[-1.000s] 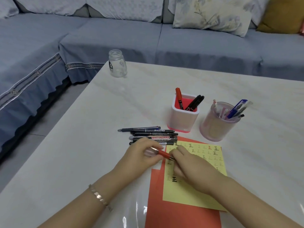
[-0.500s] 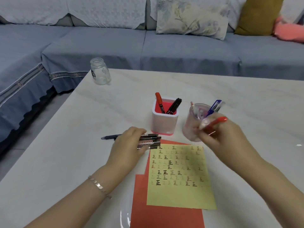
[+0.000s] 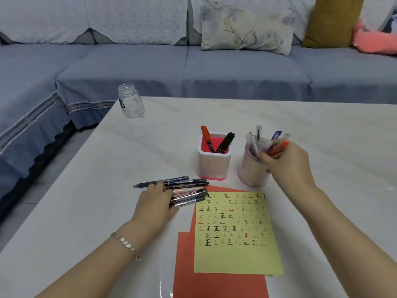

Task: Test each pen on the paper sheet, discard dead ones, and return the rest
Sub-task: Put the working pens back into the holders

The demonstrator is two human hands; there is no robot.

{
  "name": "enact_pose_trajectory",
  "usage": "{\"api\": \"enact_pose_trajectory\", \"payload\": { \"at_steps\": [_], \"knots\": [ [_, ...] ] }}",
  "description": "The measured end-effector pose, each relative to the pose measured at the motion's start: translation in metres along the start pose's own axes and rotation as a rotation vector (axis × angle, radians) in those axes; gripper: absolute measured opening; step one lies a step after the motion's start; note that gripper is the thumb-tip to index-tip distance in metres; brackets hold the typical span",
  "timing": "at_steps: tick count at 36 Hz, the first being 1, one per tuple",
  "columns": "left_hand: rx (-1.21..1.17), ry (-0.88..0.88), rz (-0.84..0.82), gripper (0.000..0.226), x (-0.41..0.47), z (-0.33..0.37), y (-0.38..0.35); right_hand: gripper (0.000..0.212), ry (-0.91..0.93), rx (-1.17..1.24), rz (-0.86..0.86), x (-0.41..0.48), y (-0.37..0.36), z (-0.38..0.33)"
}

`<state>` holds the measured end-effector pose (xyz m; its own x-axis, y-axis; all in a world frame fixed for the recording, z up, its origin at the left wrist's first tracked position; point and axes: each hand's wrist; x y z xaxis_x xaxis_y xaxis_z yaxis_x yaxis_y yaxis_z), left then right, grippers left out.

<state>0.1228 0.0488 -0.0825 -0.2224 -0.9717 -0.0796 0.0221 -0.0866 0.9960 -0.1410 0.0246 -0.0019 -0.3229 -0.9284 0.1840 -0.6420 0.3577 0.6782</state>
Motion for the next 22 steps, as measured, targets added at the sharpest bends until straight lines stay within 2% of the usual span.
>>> {"api": "enact_pose_trajectory", "payload": {
  "at_steps": [4,6,8,9,11,13,15,19,22],
  "knots": [
    [0.054,-0.072,-0.065,0.034,0.001,-0.004,-0.001,0.058,0.013,0.020,0.072,-0.019,0.006,0.001],
    [0.082,-0.103,-0.071,0.034,0.000,-0.005,-0.002,0.057,0.079,0.006,0.148,-0.035,0.009,0.001],
    [0.008,-0.120,-0.069,0.030,-0.004,-0.005,0.001,0.047,0.212,0.000,0.186,-0.050,0.009,0.001],
    [-0.083,-0.122,-0.064,0.026,-0.006,-0.004,0.005,0.041,0.285,-0.001,0.167,-0.056,0.007,0.000],
    [-0.416,-0.103,-0.080,0.013,-0.010,0.002,0.018,0.030,0.446,-0.026,0.089,-0.065,0.001,-0.001],
    [-0.804,-0.077,-0.174,0.015,-0.015,0.011,0.034,0.028,0.606,-0.066,0.003,-0.072,-0.007,-0.005],
    [-1.094,-0.035,-0.300,0.014,-0.019,0.019,0.049,0.032,0.738,-0.085,-0.078,-0.076,-0.015,-0.010],
    [-1.351,0.030,-0.483,0.016,-0.026,0.030,0.068,0.047,0.898,-0.127,-0.192,-0.080,-0.029,-0.019],
    [-1.467,0.070,-0.608,0.019,-0.031,0.034,0.075,0.039,0.941,-0.149,-0.179,-0.081,-0.033,-0.024]
  ]
}}
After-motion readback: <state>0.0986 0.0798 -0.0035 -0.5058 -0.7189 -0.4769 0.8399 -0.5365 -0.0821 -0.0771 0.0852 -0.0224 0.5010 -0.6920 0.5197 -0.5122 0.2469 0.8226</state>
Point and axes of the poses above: each hand's wrist, its own x-axis towards the middle knuckle, its own y-axis out of the back of the hand, z = x × y
